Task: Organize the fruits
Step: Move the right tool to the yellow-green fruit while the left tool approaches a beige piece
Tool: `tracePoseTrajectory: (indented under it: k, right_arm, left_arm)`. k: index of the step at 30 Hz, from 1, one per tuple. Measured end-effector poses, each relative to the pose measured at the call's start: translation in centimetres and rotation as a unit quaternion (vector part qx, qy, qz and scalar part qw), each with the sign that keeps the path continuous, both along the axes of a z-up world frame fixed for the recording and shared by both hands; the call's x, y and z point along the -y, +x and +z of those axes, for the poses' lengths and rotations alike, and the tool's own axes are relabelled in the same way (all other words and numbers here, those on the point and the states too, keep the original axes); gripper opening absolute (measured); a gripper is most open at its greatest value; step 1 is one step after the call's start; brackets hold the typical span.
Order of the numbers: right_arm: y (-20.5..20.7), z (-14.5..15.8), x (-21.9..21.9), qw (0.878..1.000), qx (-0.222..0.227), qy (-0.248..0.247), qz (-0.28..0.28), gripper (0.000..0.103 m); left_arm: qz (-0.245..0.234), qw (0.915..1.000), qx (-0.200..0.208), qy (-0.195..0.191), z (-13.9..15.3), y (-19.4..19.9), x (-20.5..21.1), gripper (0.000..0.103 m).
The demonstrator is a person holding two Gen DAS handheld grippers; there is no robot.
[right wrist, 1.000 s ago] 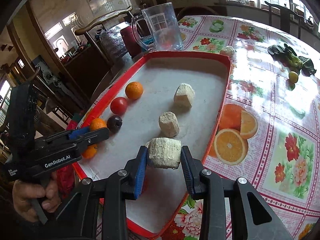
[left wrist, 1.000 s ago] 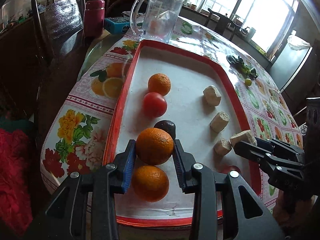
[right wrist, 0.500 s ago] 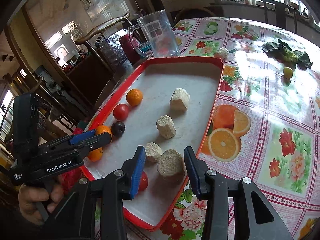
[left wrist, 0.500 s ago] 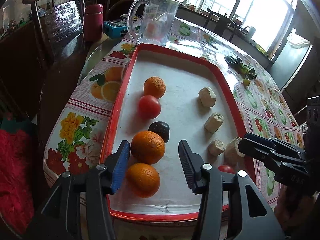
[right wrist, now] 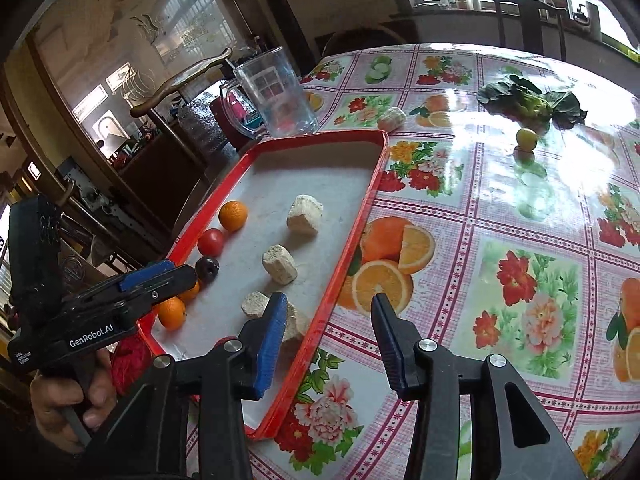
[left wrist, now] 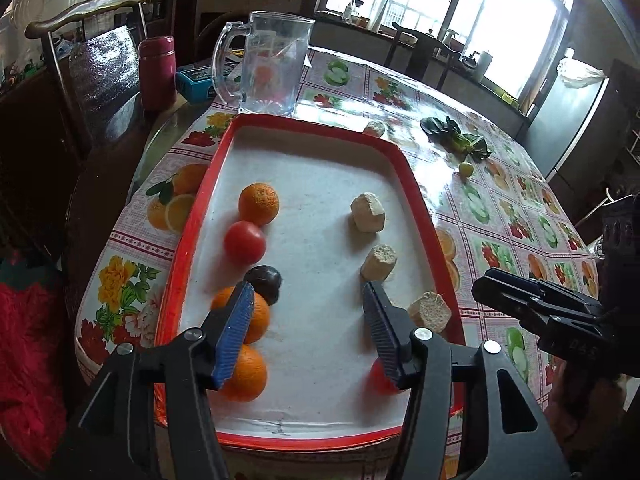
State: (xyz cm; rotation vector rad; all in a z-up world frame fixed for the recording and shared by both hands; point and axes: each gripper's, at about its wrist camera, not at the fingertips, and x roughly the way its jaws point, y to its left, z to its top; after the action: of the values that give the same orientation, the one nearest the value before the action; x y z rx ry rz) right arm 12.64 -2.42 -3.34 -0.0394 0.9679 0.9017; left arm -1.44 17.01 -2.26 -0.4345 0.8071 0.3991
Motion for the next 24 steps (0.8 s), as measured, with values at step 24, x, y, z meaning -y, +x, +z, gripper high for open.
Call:
tracePoseTrajectory:
  k: [24]
  right_arm:
    - [9.5, 0.4, 5.5, 0.995, 0.003, -0.003, -0.098, 0.049]
  left_arm:
    - [-0.079, 0.9965, 0.007, 0.026, 2.4, 9.6, 3.2, 0.055]
